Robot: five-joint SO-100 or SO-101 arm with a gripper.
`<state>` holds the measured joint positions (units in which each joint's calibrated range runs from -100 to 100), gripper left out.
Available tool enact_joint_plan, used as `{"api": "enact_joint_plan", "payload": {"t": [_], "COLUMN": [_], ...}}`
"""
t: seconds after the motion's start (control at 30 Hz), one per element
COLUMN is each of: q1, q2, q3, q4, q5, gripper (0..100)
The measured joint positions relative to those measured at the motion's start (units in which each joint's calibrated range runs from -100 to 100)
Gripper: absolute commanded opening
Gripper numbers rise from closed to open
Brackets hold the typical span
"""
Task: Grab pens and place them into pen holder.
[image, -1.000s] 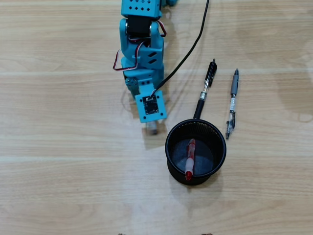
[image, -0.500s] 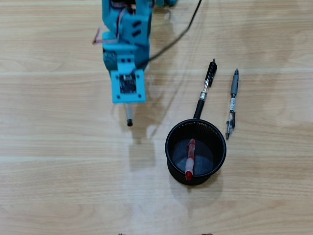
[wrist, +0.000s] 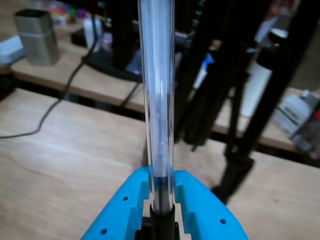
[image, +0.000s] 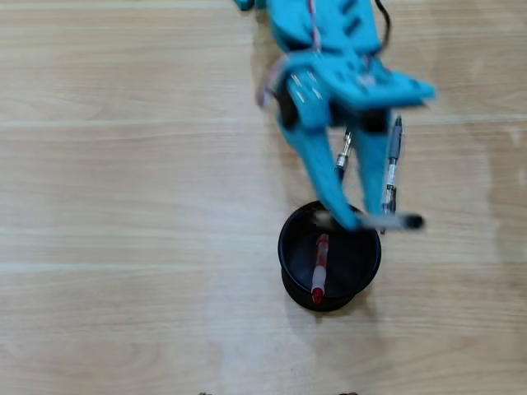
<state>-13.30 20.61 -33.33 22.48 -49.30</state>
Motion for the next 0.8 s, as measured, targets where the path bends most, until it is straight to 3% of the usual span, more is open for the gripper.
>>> {"api": "enact_joint_plan", "payload": {"t": [0.23,0.37,0.5,0.8], "q1": [-0.25,-0.68,-0.08,0.34], "q2": [6.77,6.86,6.94,3.81], "q3": [3.72,9.65,13.55,16.02], "q4": [-5.25,-5.51,-5.6,-9.22], "q5": [-1.77,-1.77,-1.77,-0.99], "gripper": [2,3,10,9]}}
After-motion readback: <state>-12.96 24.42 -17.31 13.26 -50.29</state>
